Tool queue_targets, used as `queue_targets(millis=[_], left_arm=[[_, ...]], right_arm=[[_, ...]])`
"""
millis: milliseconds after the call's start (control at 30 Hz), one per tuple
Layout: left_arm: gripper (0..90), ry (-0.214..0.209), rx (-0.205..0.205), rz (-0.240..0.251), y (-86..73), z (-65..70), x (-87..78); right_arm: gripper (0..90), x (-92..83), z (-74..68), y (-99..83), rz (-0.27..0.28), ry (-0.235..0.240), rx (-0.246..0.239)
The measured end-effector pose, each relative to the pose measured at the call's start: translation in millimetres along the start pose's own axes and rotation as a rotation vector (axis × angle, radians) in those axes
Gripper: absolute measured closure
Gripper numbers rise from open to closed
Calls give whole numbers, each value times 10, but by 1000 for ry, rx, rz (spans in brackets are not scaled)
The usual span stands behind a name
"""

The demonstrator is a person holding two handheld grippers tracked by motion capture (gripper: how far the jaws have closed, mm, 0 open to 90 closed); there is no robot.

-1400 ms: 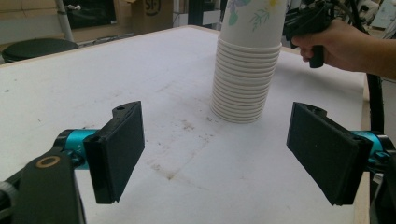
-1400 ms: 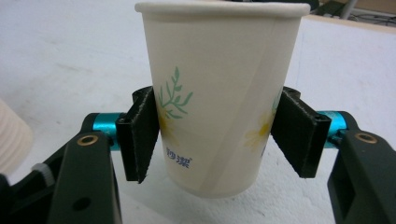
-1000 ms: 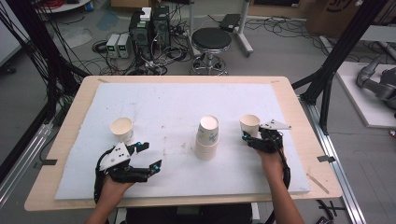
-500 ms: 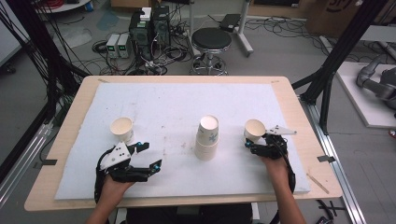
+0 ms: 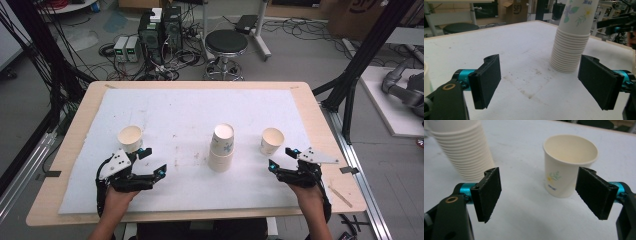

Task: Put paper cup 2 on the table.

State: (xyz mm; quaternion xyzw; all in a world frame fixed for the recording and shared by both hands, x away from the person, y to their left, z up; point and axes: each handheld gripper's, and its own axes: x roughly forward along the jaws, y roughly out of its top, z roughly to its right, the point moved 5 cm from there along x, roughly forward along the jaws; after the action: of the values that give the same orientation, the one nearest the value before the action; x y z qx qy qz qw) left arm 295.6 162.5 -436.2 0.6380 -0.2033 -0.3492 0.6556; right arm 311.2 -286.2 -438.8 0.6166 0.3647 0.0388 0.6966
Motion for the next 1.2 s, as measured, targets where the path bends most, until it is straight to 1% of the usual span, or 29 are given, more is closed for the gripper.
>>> queue_targets(millis=[100, 133, 200, 233, 300, 467, 500, 567, 700, 900, 1200], left_arm=[[165, 17, 0, 13, 19, -10, -25], [165, 21, -4, 23, 29, -11, -38], [165, 37, 2, 26, 35, -22, -55], [165, 37, 2, 29, 35, -25, -54], [165, 39, 3, 28, 36, -27, -55], [166, 50, 13, 34, 51, -31, -81], [167, 53, 16, 35, 54, -35, -92], [168, 60, 16, 46, 68, -33, -119], [169, 61, 21, 53, 77, -10, -158], [170, 63, 23, 55, 83, -16, -163], [170, 58, 13, 51, 68, -26, -139]], right_arm=[[212, -82, -77, 12, 35, 20, -18], [212, -82, -77, 12, 35, 20, -18], [212, -149, -136, 9, 65, 34, -35], [212, -163, -143, 10, 70, 34, -38], [212, -184, -147, 14, 74, 35, -47], [212, -219, -147, 26, 85, 33, -44], [211, -230, -149, 29, 90, 32, -52], [211, -247, -161, 24, 89, 28, -50], [211, -278, -179, 23, 92, 21, -56], [211, -290, -205, 37, 100, 22, -69], [211, -281, -184, 4, 95, 15, -60]])
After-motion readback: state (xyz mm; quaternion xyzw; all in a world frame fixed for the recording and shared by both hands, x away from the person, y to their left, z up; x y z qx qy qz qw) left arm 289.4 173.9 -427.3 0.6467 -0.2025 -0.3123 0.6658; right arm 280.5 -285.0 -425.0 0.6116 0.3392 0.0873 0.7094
